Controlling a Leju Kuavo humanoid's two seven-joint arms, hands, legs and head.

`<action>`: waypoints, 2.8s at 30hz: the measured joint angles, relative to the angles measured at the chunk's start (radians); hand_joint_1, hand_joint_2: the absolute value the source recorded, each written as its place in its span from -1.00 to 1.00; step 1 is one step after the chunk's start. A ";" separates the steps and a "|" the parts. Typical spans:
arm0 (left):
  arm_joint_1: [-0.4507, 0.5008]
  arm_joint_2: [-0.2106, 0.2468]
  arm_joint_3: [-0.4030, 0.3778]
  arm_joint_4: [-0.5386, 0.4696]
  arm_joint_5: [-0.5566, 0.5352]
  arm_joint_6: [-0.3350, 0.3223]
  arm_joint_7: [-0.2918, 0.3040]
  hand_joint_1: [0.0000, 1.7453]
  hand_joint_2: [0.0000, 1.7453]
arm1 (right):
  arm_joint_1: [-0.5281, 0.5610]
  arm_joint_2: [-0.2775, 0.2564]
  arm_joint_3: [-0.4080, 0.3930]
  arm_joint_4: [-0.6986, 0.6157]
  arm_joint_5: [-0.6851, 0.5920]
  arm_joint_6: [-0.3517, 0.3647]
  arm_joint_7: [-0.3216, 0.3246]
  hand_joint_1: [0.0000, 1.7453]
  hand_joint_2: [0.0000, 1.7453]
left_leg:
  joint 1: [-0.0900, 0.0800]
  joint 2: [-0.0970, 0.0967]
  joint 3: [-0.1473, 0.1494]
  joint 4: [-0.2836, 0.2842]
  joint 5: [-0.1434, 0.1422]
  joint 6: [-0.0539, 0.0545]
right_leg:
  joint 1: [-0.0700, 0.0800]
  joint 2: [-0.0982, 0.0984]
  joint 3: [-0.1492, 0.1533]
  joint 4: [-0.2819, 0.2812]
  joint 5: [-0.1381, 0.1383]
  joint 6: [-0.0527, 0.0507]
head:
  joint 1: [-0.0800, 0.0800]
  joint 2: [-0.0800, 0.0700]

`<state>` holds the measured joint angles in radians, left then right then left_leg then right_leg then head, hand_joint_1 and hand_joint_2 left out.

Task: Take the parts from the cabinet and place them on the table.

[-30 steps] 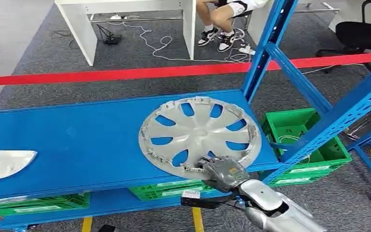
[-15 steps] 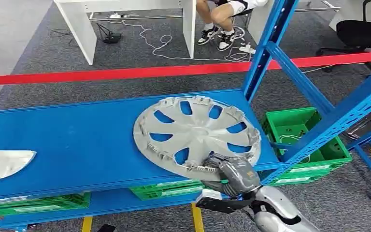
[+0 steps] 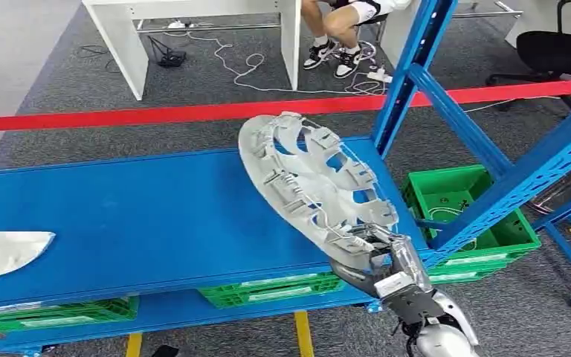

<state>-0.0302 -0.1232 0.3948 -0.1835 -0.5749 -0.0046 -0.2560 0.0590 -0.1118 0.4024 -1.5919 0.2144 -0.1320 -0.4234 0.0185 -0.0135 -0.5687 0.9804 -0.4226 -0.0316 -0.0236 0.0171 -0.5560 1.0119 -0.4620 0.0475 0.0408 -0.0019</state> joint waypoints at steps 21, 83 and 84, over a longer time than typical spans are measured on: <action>-0.002 -0.008 0.005 0.000 -0.031 0.084 -0.209 -1.00 1.00 | 0.096 0.095 -0.187 -0.076 -0.839 0.471 0.099 1.00 1.00 | 0.000 0.000 -0.002 0.000 0.000 0.000 | 0.000 -0.001 -0.001 0.000 0.000 0.000 | 0.000 0.000; -0.004 -0.009 0.046 0.000 -0.053 0.045 -0.246 -1.00 1.00 | 0.158 0.113 -0.236 -0.433 -0.582 0.643 -0.107 1.00 1.00 | 0.000 0.000 -0.005 0.000 0.000 0.000 | 0.000 -0.001 -0.005 0.000 0.000 0.000 | 0.000 0.000; -0.004 -0.008 0.047 0.000 -0.053 0.050 -0.244 -1.00 1.00 | 0.158 0.113 -0.236 -0.433 -0.582 0.643 -0.107 1.00 1.00 | -0.002 0.000 -0.008 0.005 -0.003 0.003 | -0.005 -0.001 -0.003 -0.007 0.002 0.002 | 0.000 0.000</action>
<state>-0.0340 -0.1316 0.4414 -0.1838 -0.6283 0.0458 -0.5002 0.2173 0.0011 0.1659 -2.0245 -0.3677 0.5108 -0.5303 0.0165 -0.0137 -0.5762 0.9854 -0.4257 -0.0283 -0.0285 0.0164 -0.5593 1.0052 -0.4596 0.0498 0.0408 -0.0019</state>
